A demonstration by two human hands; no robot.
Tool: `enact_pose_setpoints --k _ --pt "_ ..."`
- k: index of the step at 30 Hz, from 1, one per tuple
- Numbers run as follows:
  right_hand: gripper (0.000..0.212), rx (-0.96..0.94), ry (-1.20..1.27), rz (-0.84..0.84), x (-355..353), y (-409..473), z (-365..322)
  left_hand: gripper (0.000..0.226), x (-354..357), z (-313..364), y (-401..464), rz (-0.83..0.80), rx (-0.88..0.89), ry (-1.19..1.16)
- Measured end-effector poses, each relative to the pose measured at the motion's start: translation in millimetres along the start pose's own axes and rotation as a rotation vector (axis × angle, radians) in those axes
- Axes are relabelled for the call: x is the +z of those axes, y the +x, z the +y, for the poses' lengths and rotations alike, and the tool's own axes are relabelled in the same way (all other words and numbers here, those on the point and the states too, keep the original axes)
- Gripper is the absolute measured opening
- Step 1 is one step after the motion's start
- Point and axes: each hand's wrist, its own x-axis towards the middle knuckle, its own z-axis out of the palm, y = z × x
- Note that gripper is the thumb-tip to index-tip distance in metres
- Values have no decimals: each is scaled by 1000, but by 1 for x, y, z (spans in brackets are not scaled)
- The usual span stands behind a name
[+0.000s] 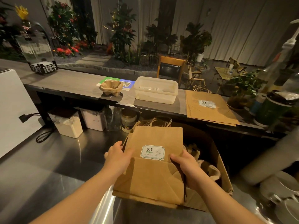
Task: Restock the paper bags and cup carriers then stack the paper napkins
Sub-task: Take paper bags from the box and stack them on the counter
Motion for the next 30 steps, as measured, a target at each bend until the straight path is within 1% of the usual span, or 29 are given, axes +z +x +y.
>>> enact_pose_setpoints --k 1,3,6,9,12,13,15,18,20,22,23,27,28,30 --pt "27 -6 31 -30 -4 -3 -1 72 -2 1 1 -16 -11 -54" --pt "30 -21 56 -79 -12 -7 0 78 -3 6 -1 -97 -60 -225" --pt "33 -57 28 -101 -21 -13 1 80 -2 12 -5 -199 -123 -453" --pt "32 -77 -85 -67 -28 -17 3 78 2 13 -10 -253 -82 -571" --pt "33 -103 -114 -12 -30 -18 4 52 10 19 -21 -306 13 -591" --pt "35 -111 -105 25 -31 -19 4 48 13 21 -24 -307 36 -604" --pt "40 -127 -93 98 -33 -20 2 48 17 25 -27 -323 72 -645" --pt "40 -153 -38 121 -43 -24 -3 59 20 35 -28 -398 98 -684" --pt "36 -172 -2 117 -50 -27 -6 66 21 44 -27 -436 126 -636" --pt "35 -192 16 117 -56 -28 -10 68 25 55 -24 -419 141 -599" --pt "36 -201 25 119 -60 -28 -12 66 27 61 -21 -401 141 -595" --pt "50 -215 9 120 -76 -28 -18 43 35 86 -13 -362 180 -591" --pt "51 -217 -6 121 -82 -28 -18 40 37 93 -11 -360 193 -589" --pt "43 -220 -23 125 -91 -29 -16 38 40 106 -7 -350 216 -597"
